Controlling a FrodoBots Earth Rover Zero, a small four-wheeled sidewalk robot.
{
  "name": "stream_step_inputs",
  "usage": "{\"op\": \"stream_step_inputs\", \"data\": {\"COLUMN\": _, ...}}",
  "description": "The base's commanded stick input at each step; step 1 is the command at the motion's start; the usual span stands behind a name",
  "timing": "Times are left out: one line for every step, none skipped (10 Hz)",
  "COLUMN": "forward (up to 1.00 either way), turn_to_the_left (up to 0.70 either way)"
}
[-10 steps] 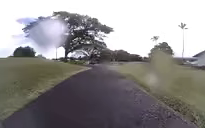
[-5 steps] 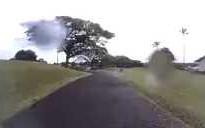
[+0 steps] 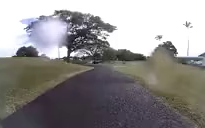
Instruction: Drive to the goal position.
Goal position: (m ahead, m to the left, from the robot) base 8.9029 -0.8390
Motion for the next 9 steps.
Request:
{"op": "stream_step_inputs", "data": {"forward": 0.85, "turn_to_the_left": 0.0}}
{"op": "stream_step_inputs", "data": {"forward": 0.85, "turn_to_the_left": 0.0}}
{"op": "stream_step_inputs", "data": {"forward": 0.85, "turn_to_the_left": 0.0}}
{"op": "stream_step_inputs", "data": {"forward": 0.85, "turn_to_the_left": 0.0}}
{"op": "stream_step_inputs", "data": {"forward": 0.85, "turn_to_the_left": 0.0}}
{"op": "stream_step_inputs", "data": {"forward": 0.85, "turn_to_the_left": 0.0}}
{"op": "stream_step_inputs", "data": {"forward": 0.85, "turn_to_the_left": 0.0}}
{"op": "stream_step_inputs", "data": {"forward": 0.85, "turn_to_the_left": 0.0}}
{"op": "stream_step_inputs", "data": {"forward": 0.85, "turn_to_the_left": 0.0}}
